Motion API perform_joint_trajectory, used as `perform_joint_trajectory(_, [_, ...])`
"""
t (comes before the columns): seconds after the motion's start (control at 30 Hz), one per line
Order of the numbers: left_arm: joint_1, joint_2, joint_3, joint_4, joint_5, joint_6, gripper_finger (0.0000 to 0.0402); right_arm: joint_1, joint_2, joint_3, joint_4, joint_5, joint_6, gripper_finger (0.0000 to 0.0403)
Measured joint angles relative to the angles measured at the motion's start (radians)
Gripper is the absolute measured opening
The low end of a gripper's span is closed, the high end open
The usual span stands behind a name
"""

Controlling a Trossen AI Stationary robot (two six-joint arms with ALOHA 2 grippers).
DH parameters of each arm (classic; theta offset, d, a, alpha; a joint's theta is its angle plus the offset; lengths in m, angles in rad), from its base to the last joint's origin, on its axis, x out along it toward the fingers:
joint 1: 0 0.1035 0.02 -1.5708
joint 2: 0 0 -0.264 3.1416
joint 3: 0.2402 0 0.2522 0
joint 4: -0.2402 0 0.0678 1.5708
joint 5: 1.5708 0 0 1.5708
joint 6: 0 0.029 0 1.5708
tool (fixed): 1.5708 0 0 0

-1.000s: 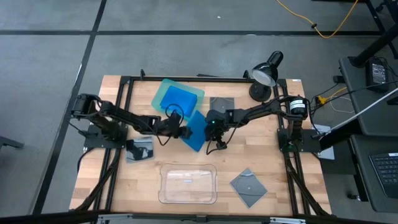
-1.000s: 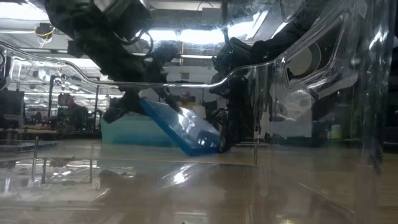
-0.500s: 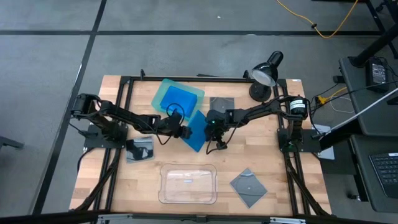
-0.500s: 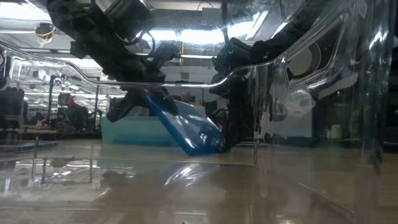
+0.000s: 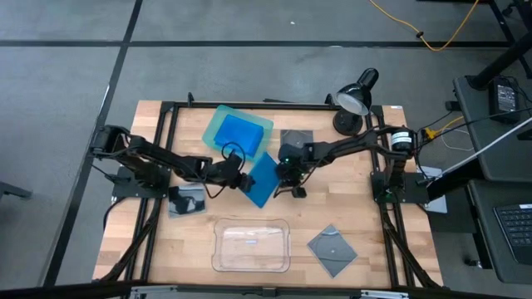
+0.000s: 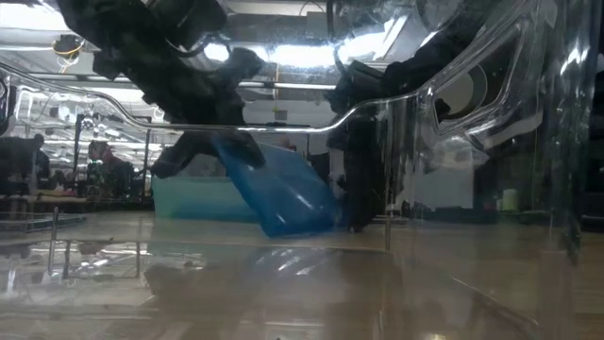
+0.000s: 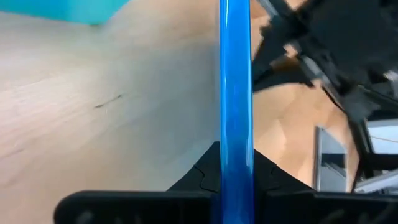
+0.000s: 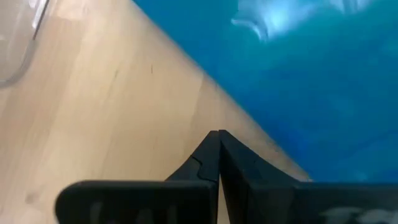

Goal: Pick & place jewel cases by type
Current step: Put the blue cd case into the green bin

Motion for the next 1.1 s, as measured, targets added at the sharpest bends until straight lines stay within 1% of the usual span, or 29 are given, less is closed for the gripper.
perform_joint_trajectory(0.2, [-0.028, -0.072, 0.0, -0.007, -0.058, 0.04, 0.0012, -0.021, -0.078, -0.003, -0.083, 0.093, 0.001, 0.0009])
perform_joint_trajectory(0.33, [-0.041, -0.154, 0.001, -0.039, -0.115, 0.086, 0.0012, -0.042, -0.136, -0.002, -0.127, 0.102, 0.001, 0.0009])
perform_joint_trajectory(0.47, [-0.06, -0.253, 0.001, -0.085, -0.19, 0.183, 0.0012, -0.064, -0.195, -0.001, -0.141, 0.102, 0.002, 0.0009])
perform_joint_trajectory(0.53, [-0.076, -0.302, 0.001, -0.117, -0.231, 0.258, 0.0012, -0.075, -0.224, -0.001, -0.147, 0.104, 0.006, 0.001])
perform_joint_trajectory(0.67, [-0.114, -0.386, 0.002, -0.108, -0.325, 0.444, 0.0012, -0.091, -0.275, 0.0, -0.155, 0.11, 0.033, 0.001])
perform_joint_trajectory(0.83, [-0.171, -0.467, 0.002, -0.095, -0.407, 0.704, 0.0012, -0.103, -0.312, 0.001, -0.198, 0.116, 0.056, 0.001])
perform_joint_trajectory(0.9, [-0.204, -0.49, 0.002, -0.058, -0.43, 0.83, 0.0012, -0.103, -0.317, 0.001, -0.196, 0.116, 0.063, 0.001])
perform_joint_trajectory(0.97, [-0.237, -0.503, 0.002, -0.006, -0.474, 0.939, 0.0012, -0.103, -0.319, 0.001, -0.206, 0.116, 0.081, 0.0009])
perform_joint_trajectory(1.1, [-0.296, -0.521, 0.013, 0.055, -0.599, 1.079, 0.0012, -0.101, -0.319, 0.001, -0.208, 0.115, 0.11, 0.001])
